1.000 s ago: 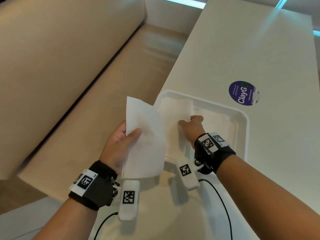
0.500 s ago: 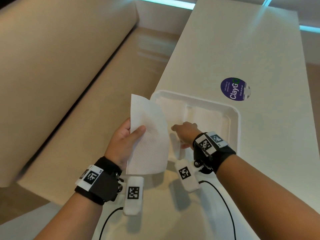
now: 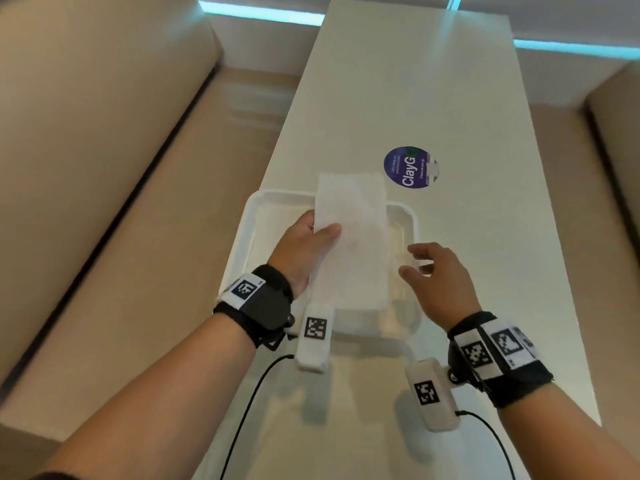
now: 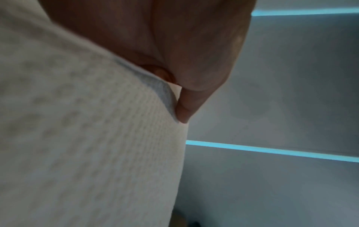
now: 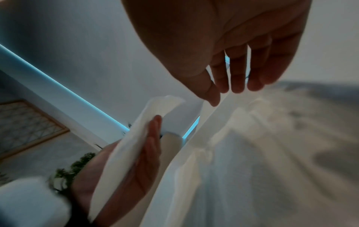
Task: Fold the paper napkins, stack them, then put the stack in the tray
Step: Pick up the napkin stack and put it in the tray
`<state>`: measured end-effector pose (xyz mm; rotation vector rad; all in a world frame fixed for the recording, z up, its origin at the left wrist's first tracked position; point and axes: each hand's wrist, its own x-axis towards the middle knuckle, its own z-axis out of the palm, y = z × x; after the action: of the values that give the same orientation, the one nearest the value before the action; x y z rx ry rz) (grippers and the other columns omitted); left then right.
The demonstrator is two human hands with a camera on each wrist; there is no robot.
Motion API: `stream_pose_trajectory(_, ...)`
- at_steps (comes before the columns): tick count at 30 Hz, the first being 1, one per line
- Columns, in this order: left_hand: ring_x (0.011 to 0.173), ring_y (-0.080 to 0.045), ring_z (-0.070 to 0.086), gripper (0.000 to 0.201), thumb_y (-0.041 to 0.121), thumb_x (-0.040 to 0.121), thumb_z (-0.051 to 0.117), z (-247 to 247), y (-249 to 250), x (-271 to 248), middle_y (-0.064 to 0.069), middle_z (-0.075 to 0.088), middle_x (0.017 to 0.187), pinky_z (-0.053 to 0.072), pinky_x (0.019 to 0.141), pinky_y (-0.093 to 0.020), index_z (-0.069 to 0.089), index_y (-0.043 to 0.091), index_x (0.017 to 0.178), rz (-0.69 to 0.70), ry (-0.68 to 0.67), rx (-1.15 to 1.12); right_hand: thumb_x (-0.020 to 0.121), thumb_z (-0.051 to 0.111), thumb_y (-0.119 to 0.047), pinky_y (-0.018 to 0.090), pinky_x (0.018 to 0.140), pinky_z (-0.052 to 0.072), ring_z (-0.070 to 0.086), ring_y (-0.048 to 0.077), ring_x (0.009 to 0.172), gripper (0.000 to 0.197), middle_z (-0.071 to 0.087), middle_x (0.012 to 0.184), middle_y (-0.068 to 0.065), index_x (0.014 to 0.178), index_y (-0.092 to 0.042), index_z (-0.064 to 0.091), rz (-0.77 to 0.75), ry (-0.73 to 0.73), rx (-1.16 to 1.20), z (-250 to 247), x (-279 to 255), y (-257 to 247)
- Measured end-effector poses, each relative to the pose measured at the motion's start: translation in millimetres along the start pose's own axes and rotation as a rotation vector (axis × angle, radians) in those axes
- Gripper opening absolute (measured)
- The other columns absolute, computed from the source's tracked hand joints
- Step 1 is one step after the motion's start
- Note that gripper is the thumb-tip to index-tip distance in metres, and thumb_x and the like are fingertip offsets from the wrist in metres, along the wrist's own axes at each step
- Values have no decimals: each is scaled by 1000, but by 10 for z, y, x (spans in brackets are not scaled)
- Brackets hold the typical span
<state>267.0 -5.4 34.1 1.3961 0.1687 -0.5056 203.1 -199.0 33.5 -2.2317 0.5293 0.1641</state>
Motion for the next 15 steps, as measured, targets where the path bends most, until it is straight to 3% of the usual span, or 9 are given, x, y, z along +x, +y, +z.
stream_pose_trajectory(3,102,-25,63,25,16,95,54,177,-283,263,-7,65,117,52,85,-32,55,13,119,-123,99,285,88,64,-17,26,85,41,52,15,101,56,47,131,5,139,-16,42,65,-37,-4,-10,-105,214)
stream_pose_trajectory(6,110,-30,57,34,21,94,53,196,-454,412,-11,59,125,47,97,-38,51,7,125,-182,137,543,89,62,-16,27,82,44,58,18,100,58,49,129,4,142,-17,39,132,-89,54,41,-114,339)
stream_pose_trajectory(8,113,-32,55,36,22,96,53,206,-486,448,-12,57,126,45,98,-38,48,6,127,-173,131,661,88,61,-15,32,84,50,61,21,97,55,54,123,3,140,-18,43,140,-95,79,76,-91,401)
stream_pose_trajectory(11,114,-32,54,38,24,97,52,249,-477,465,-13,56,127,44,92,-34,44,4,129,-134,119,756,88,61,-15,40,87,54,63,23,93,51,59,113,2,137,-19,48,124,-101,87,96,-62,441)
stream_pose_trajectory(15,116,-32,53,43,24,98,51,299,-462,479,-13,54,130,42,90,-32,40,3,134,-135,138,787,88,61,-14,43,87,54,64,24,91,51,60,111,2,137,-19,49,119,-103,103,87,-55,452)
